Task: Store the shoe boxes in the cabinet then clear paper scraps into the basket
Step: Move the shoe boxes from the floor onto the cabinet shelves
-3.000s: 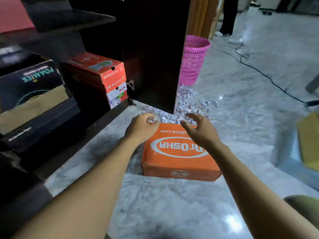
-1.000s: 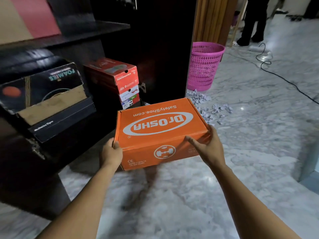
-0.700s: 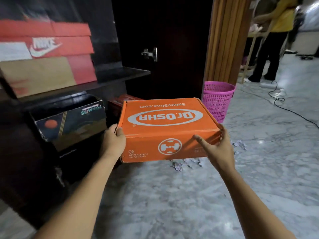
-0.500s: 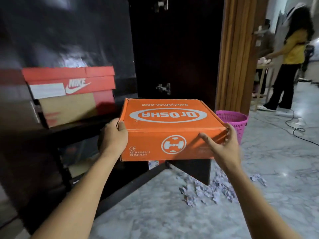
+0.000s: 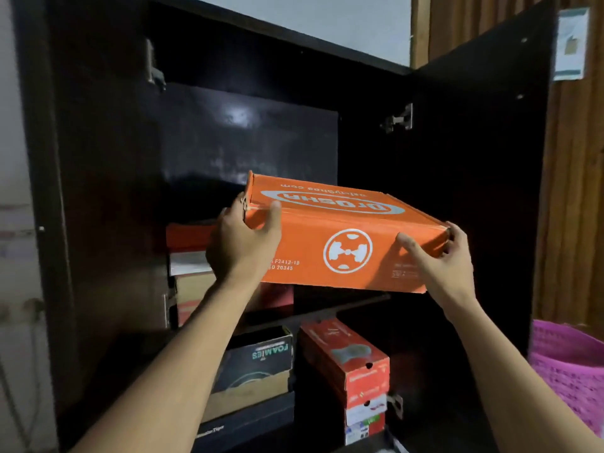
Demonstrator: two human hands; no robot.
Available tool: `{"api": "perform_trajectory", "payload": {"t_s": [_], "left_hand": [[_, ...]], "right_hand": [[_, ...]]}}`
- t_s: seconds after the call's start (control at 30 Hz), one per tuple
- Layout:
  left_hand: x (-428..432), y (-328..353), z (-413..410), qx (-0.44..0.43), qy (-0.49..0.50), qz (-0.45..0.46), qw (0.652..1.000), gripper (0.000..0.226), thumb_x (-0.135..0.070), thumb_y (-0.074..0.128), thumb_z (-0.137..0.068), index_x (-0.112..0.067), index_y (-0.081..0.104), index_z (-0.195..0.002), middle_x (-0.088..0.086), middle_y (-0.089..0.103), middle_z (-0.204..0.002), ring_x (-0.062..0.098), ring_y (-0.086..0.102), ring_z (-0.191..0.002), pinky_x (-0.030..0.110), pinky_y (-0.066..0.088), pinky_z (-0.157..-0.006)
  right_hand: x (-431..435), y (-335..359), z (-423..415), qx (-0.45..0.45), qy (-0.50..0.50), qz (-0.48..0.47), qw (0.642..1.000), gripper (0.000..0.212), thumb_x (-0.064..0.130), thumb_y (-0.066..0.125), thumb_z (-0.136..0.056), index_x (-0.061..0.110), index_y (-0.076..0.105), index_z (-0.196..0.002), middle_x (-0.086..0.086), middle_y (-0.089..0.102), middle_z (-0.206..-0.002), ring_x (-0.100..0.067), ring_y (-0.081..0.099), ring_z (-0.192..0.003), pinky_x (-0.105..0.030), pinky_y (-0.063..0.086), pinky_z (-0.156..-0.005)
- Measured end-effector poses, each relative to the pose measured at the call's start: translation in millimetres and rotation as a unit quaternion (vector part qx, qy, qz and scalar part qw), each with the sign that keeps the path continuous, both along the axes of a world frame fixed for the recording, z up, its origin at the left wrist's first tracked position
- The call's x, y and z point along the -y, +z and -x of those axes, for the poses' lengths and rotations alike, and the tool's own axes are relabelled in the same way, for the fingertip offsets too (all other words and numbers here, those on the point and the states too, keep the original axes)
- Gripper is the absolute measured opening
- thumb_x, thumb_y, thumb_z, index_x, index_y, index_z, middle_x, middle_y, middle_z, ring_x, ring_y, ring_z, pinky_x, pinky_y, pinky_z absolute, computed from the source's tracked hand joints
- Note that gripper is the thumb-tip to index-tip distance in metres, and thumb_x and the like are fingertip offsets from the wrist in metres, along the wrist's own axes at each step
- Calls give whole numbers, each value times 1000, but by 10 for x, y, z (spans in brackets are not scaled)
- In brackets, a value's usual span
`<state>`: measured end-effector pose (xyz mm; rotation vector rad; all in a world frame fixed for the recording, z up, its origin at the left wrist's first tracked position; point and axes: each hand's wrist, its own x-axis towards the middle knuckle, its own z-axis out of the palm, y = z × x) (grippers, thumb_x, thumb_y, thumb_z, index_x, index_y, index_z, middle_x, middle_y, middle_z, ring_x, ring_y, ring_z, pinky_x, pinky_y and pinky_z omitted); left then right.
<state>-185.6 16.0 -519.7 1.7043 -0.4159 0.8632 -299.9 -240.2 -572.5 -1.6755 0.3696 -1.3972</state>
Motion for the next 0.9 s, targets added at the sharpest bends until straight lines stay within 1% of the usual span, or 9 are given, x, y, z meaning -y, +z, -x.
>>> {"api": "perform_trajectory", "payload": {"t_s": [0.1, 0.17, 0.27, 0.33, 0.53, 0.67, 0.73, 0.8, 0.9], "left_hand": [[-3, 256, -157, 11, 11, 4, 1000, 65, -74, 53, -67, -37, 59, -120, -6, 64, -107, 21, 62, -102, 41, 51, -89], [-30, 387, -249, 10, 32, -6, 999, 67, -72, 55, -68, -35, 56, -124, -5, 63, -111, 22, 60, -106, 42, 50, -90], [-113, 513, -427, -13, 45, 10, 999, 73, -72, 57, -68, -30, 52, -128, -3, 62, -117, 24, 61, -108, 44, 51, -90], [-175, 538, -574, -26, 49, 29, 998, 73, -70, 57, -68, -30, 51, -129, -2, 64, -119, 25, 62, -108, 44, 51, -90], [-217, 514, -1053, -53, 97, 68, 992, 70, -62, 65, -75, -24, 50, -133, 5, 63, -126, 33, 59, -115, 44, 50, -92], [-133, 517, -1328, -46, 134, 65, 988, 75, -46, 65, -85, -14, 36, -147, 15, 51, -141, 36, 48, -128, 45, 42, -99], [-63, 462, -1402, -31, 180, 13, 983, 82, -39, 63, -89, -11, 21, -154, 20, 29, -155, 38, 30, -140, 46, 32, -109], [10, 380, -1462, 29, 233, -96, 967, 86, -39, 64, -87, -15, 17, -155, 24, 7, -160, 39, 10, -147, 49, 17, -117], [86, 313, -1582, 83, 241, -231, 939, 88, -45, 62, -84, -26, 15, -155, 20, -6, -162, 37, -5, -149, 52, 2, -119]], "right_hand": [[30, 308, -251, -2, 16, 3, 1000, 109, 64, 79, -65, 23, 26, -151, -7, 47, -145, -24, 53, -126, -47, 51, -99], [8, 476, -400, -5, 31, 5, 1000, 109, 62, 79, -65, 22, 26, -151, -8, 47, -145, -24, 53, -125, -47, 51, -98], [-80, 687, -660, -11, 49, 18, 999, 106, 56, 80, -68, 18, 27, -151, -8, 49, -142, -19, 53, -119, -38, 51, -92], [-127, 799, -866, -23, 64, 30, 997, 105, 56, 80, -67, 18, 28, -150, -8, 49, -141, -21, 54, -121, -40, 51, -93], [-88, 1038, -1538, -60, 87, 48, 993, 101, 54, 81, -72, 22, 27, -151, -9, 48, -145, -25, 51, -129, -47, 47, -104], [-50, 1032, -1989, -95, 103, 59, 988, 96, 49, 80, -75, 21, 28, -151, -8, 50, -144, -25, 52, -128, -42, 47, -104], [-80, 1014, -2178, -106, 90, 70, 988, 93, 45, 79, -79, 23, 27, -152, -9, 47, -143, -26, 51, -128, -39, 46, -100], [-127, 1031, -2331, -117, 77, 83, 987, 91, 45, 77, -81, 26, 25, -153, -9, 43, -142, -27, 51, -127, -41, 47, -98], [-190, 1067, -2483, -155, 82, 105, 979, 94, 40, 76, -83, 27, 18, -156, -9, 42, -141, -28, 50, -127, -43, 47, -100]]}}
